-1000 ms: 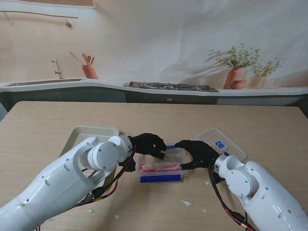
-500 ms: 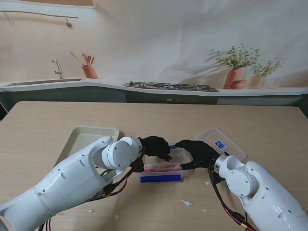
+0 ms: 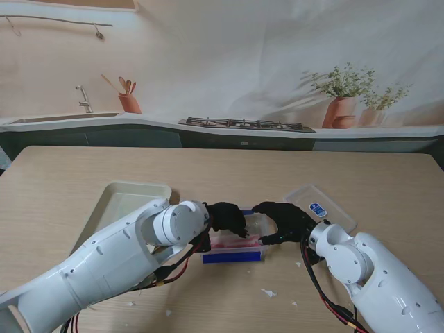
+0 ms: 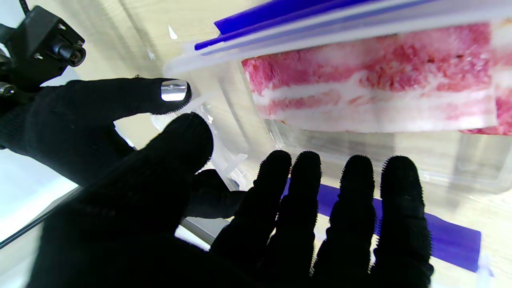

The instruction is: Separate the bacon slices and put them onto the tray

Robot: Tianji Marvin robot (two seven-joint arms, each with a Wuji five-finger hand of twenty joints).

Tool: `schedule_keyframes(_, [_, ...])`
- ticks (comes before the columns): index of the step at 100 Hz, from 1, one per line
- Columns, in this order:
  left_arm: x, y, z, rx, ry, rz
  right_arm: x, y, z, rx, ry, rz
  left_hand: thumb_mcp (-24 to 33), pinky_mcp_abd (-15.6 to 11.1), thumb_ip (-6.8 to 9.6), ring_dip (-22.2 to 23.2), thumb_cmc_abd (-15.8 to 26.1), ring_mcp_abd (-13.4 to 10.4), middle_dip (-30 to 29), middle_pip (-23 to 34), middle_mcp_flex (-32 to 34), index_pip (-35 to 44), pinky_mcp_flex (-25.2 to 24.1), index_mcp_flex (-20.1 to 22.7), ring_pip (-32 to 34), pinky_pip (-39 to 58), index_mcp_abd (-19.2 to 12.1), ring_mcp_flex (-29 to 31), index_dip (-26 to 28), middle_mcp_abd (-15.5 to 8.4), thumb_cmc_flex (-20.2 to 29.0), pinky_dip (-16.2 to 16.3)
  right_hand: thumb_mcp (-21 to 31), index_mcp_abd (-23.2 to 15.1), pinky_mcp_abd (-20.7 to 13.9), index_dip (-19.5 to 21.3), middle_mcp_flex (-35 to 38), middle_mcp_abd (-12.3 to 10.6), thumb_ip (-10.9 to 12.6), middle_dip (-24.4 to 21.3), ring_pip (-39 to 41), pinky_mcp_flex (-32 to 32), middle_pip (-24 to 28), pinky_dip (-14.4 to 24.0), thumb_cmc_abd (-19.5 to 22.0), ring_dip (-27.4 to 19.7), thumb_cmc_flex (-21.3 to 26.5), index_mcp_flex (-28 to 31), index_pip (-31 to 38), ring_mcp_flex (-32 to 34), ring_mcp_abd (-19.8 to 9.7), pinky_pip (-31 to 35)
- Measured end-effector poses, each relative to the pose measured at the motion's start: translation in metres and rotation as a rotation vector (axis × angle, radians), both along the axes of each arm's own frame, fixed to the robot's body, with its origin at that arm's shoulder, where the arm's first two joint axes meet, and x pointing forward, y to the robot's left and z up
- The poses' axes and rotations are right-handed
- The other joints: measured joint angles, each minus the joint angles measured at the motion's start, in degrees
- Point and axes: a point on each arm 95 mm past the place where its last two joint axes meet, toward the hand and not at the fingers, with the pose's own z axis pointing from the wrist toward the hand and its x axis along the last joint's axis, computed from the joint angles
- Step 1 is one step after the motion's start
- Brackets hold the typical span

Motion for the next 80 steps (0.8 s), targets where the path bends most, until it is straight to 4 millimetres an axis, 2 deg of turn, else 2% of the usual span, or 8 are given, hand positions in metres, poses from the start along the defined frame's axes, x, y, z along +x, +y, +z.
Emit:
schedule_keyframes(22, [0.001, -0.002, -0.007, 0.021, 0.013, 0.002, 0.000, 0.000, 0.000, 0.000, 0.001, -0.001, -0.4, -0.8, 0.00, -0.1, 0.9, 0.0, 0.0, -0.1, -2.2, -0.7, -2.6, -0.1, -0.1, -0.7, 0.0, -2.1, -0.5, 0.0, 0.0, -0.5, 0.0, 0.0, 0.0, 0.0, 0.0, 0.0, 0.0, 0.0, 0.0, 0.0, 0.0, 0.0, 0.0, 0.0, 0.0, 0.0, 0.0, 0.0, 0.0, 0.0])
schedule_keyframes(45, [0.002, -0.001, -0.014, 0.037, 0.022, 0.005, 0.000, 0.000, 0.000, 0.001, 0.002, 0.000, -0.5, -1.5, 0.00, -0.2, 1.7, 0.0, 0.0, 0.1, -3.0, -0.8, -5.1, -2.1, -0.2, -1.4, 0.0, -3.6, -0.5, 0.0, -0.1, -0.6, 0.0, 0.0, 0.0, 0.0, 0.0, 0.0, 0.0, 0.0, 0.0, 0.0, 0.0, 0.0, 0.0, 0.0, 0.0, 0.0, 0.0, 0.0, 0.0, 0.0])
schedule_keyframes(52, [0.002, -0.001, -0.015, 0.037, 0.025, 0.006, 0.000, 0.000, 0.000, 0.001, 0.002, 0.000, -0.5, -1.5, 0.00, 0.1, 1.7, -0.7, 0.0, 1.4, -3.0, -0.8, -6.2, -2.1, 1.4, -1.4, 0.0, -3.8, -0.5, 0.0, -0.1, -0.6, 0.0, 0.0, 0.0, 0.0, 0.0, 0.0, 0.0, 0.0, 0.0, 0.0, 0.0, 0.0, 0.0, 0.0, 0.0, 0.0, 0.0, 0.0, 0.0, 0.0])
schedule_keyframes(80, [0.001, -0.001, -0.016, 0.043, 0.041, -0.002, 0.000, 0.000, 0.000, -0.001, 0.005, 0.000, -1.2, -1.5, 0.00, 7.3, 1.7, -1.7, 6.3, 7.9, -0.2, 0.5, -10.8, -2.1, 7.8, -2.9, -0.6, 1.3, 0.0, -0.6, -0.1, -2.0, 0.0, 0.0, 0.0, 0.0, 0.0, 0.0, 0.0, 0.0, 0.0, 0.0, 0.0, 0.0, 0.0, 0.0, 0.0, 0.0, 0.0, 0.0, 0.0, 0.0])
